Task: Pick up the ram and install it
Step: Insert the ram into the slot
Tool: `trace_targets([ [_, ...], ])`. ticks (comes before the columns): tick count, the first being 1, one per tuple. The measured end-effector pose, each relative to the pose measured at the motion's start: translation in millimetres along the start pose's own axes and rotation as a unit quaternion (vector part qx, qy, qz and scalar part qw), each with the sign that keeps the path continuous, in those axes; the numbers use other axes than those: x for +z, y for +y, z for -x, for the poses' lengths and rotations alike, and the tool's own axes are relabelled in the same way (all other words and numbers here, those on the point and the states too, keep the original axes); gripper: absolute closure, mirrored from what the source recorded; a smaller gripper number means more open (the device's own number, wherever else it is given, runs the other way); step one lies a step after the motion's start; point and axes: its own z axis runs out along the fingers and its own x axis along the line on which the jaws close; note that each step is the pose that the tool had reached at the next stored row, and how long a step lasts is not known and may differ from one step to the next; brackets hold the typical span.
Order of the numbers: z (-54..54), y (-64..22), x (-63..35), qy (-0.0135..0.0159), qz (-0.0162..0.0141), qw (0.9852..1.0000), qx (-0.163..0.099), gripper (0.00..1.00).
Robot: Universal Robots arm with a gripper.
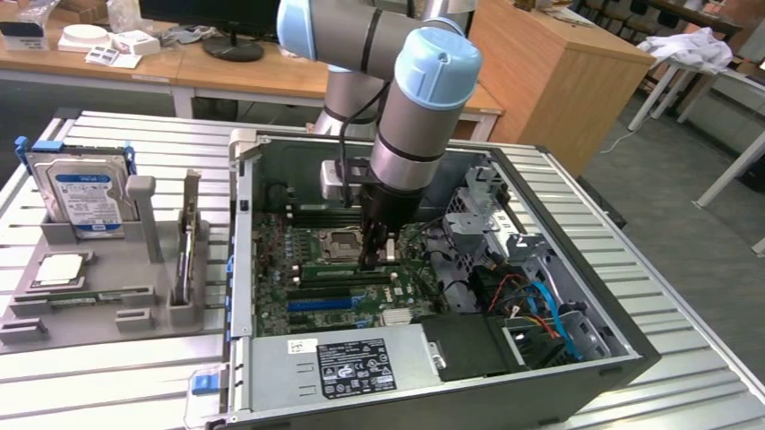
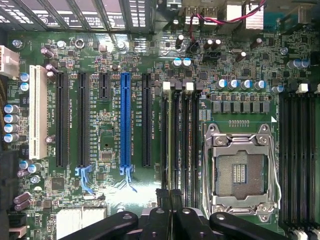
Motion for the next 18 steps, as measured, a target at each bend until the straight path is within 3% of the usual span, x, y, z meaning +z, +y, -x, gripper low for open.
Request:
trace_targets([
  [18, 0.1, 0.0, -1.5, 0.0000, -0.0001, 1.0000, 0.000, 0.88],
])
